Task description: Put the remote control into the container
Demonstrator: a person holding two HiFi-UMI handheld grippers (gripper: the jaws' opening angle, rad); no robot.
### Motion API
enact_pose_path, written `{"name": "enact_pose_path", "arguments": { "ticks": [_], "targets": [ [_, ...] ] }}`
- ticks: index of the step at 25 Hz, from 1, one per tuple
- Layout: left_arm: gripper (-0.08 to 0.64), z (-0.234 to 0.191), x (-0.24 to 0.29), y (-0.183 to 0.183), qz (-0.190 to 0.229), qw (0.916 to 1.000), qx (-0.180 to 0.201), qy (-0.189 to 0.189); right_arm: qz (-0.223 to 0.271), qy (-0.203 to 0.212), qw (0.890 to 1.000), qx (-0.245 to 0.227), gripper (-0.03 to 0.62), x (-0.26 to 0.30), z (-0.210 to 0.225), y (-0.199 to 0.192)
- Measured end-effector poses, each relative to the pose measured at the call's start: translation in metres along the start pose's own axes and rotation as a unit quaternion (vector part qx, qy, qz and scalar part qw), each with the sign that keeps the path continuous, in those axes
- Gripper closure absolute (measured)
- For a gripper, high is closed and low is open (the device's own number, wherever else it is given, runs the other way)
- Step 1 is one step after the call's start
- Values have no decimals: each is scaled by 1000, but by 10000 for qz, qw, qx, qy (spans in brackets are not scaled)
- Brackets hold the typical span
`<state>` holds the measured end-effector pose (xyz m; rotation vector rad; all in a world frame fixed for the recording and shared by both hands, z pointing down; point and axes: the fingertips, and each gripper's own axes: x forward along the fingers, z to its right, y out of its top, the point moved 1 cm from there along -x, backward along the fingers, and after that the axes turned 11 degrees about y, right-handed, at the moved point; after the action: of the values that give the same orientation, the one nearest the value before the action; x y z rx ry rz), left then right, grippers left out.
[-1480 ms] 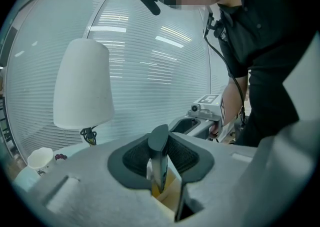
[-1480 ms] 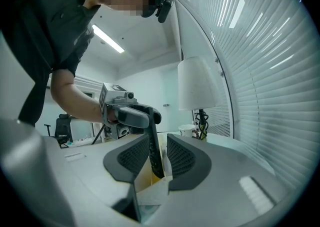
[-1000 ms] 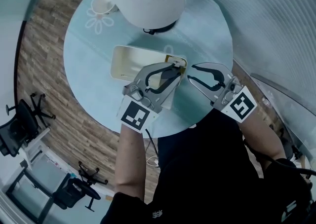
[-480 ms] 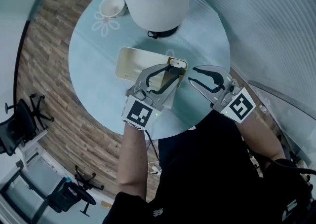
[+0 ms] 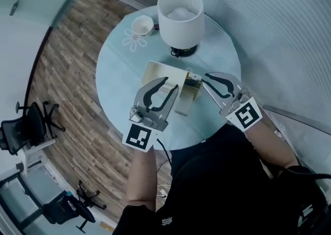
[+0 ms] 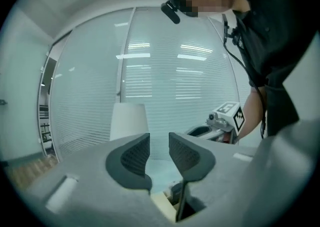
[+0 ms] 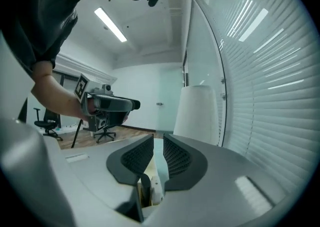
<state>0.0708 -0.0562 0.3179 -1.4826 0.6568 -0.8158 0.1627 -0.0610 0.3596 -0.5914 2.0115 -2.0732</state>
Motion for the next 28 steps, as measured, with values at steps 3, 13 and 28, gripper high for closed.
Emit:
{"name": "enact_pose_path", "arguments": {
  "ticks": [3, 13, 28],
  "targets": [
    [444, -9, -17, 29, 183, 9991, 22, 378, 102, -131, 9989, 442, 548, -4, 4, 18],
    [558, -22, -76, 68, 263, 9857, 15, 1666, 298, -706, 9953, 588, 591, -30, 3, 64],
    [560, -26, -121, 41, -41, 9724, -126, 2328, 165, -778, 9952, 568, 592, -48, -14, 43]
  ]
}}
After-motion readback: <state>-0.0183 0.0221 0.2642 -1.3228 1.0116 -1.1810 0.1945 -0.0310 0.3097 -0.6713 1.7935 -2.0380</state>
